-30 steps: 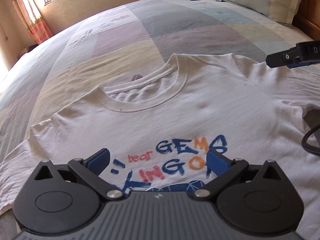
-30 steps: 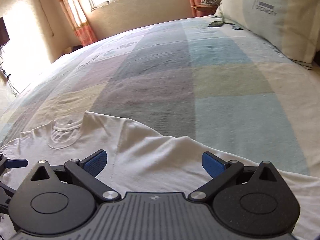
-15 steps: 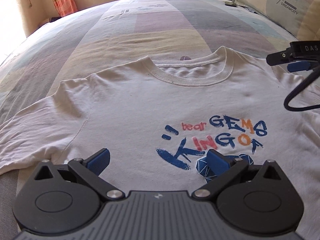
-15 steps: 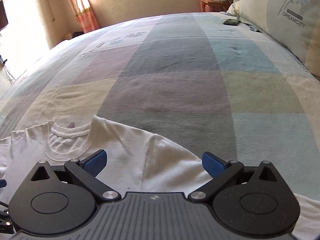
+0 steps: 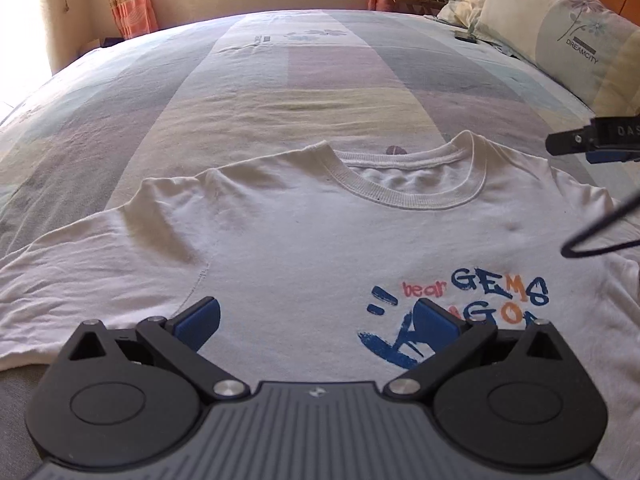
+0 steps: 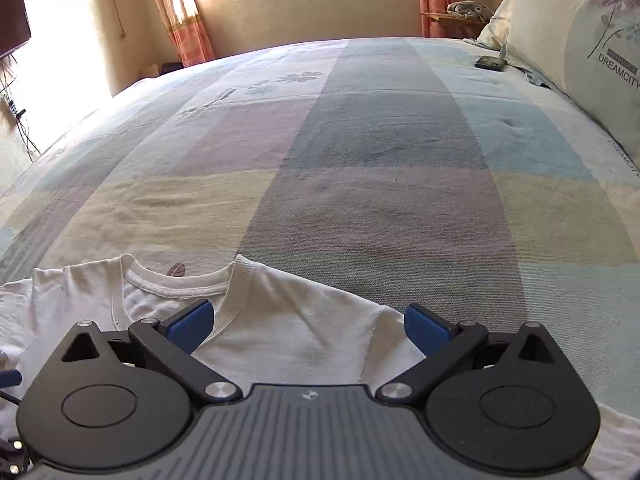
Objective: Fold clothes
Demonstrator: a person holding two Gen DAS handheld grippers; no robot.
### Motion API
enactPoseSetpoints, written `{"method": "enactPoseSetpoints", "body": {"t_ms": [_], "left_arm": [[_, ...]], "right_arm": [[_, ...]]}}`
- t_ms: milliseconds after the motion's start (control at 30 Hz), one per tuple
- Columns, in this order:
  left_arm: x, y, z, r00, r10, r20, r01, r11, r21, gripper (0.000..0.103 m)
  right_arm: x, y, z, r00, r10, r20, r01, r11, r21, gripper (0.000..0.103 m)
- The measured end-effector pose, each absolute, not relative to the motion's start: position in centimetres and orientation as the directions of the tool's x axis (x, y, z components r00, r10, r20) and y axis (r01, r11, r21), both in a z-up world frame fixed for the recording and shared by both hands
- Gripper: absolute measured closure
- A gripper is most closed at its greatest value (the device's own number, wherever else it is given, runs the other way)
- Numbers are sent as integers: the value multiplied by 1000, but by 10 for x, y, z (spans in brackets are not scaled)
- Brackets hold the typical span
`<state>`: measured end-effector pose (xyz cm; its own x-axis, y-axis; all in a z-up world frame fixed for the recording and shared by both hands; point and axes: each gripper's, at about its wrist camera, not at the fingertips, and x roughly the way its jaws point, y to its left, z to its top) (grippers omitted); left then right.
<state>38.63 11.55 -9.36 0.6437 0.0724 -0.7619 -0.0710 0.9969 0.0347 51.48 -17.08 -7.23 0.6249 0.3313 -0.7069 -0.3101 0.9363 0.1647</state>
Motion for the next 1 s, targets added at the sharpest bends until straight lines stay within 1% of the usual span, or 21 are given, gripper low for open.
{"method": "enactPoseSetpoints", "body": {"t_ms": [200,267,367,567,700,767,867,933,1000], "left_arm": [[433,149,-98,632,55,-773,-82,997,4,1],[450,159,-102,623,43,-781,-99,995,-24,1],[467,169,-105,621,45,-783,-101,995,-22,1],[501,188,-112,618,53,-784,-101,995,-13,1],[492,192,-89,624,32,-780,-110,993,-47,1],[476,192,-76,632,28,-775,-127,990,-67,1],[465,192,-83,602,4,-799,-134,986,-96,1],[470,193,-96,575,-9,-818,-121,988,-96,1],[481,195,-108,579,0,-815,-95,993,-68,1]], "right_arm": [[480,-194,-70,636,229,-737,-191,972,137,0],[472,-197,-75,619,222,-753,-164,975,152,0],[465,-196,-81,598,220,-771,-143,975,168,0],[460,-190,-82,595,220,-773,-123,975,183,0],[455,-184,-79,593,221,-774,-129,975,180,0],[452,-180,-77,588,232,-775,-141,973,184,0],[449,-173,-77,569,251,-783,-159,968,196,0],[447,-167,-79,555,271,-787,-169,962,212,0],[447,-162,-81,544,283,-790,-176,959,222,0]]}}
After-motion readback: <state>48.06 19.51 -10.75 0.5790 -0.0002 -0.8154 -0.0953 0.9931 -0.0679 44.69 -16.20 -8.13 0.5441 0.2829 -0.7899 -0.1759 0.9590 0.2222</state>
